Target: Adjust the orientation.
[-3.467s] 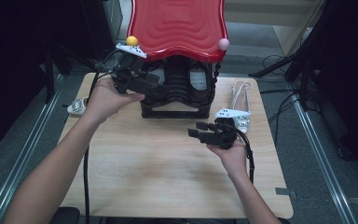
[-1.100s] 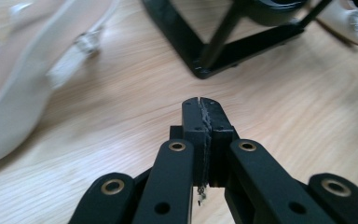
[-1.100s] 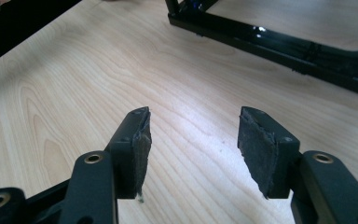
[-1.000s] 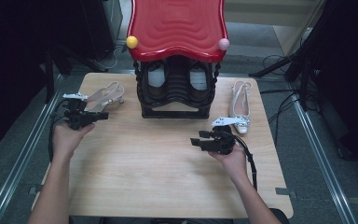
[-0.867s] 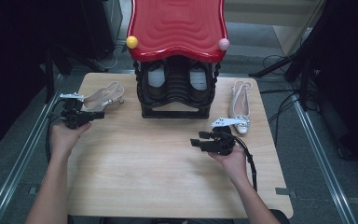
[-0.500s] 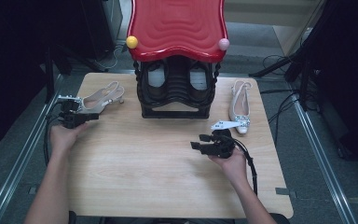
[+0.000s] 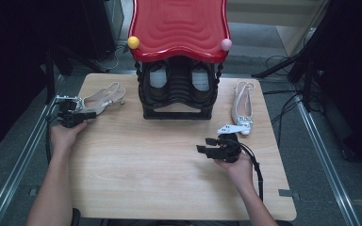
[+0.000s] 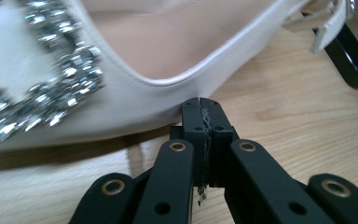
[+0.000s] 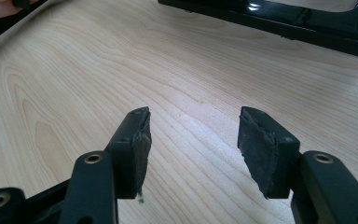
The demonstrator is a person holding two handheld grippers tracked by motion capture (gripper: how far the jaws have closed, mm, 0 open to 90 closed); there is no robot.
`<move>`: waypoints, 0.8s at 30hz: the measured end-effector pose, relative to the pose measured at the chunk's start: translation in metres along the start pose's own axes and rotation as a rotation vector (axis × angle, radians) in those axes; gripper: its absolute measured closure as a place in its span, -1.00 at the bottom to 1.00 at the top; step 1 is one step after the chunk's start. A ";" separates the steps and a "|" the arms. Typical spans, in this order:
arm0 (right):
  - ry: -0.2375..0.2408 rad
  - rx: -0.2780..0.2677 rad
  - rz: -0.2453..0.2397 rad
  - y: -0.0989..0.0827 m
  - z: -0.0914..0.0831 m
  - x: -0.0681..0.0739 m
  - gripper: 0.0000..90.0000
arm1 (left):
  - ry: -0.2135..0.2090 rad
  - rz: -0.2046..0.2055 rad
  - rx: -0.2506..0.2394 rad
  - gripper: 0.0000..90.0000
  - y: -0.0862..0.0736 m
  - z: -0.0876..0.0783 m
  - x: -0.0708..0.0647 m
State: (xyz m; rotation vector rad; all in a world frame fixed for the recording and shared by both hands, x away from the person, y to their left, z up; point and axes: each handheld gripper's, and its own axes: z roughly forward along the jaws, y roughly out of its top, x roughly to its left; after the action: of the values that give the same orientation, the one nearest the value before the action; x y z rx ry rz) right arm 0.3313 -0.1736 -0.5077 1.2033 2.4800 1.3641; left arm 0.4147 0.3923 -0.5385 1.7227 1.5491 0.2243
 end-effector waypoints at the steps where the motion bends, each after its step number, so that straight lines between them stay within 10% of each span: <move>1: 0.003 0.003 0.000 0.000 0.001 0.000 0.00 | 0.010 -0.008 -0.003 1.00 0.000 -0.001 0.001; 14: 0.008 0.005 -0.017 0.002 0.004 0.002 0.00 | -0.017 -0.004 -0.008 1.00 0.012 -0.009 -0.021; 24: 0.032 0.011 -0.021 0.007 0.011 0.001 0.00 | 0.002 0.040 0.013 1.00 0.056 -0.015 -0.052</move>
State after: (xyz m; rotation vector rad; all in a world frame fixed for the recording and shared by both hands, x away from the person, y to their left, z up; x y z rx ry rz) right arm 0.3388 -0.1631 -0.5086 1.1629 2.5177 1.3768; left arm 0.4358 0.3557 -0.4736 1.7652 1.5212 0.2371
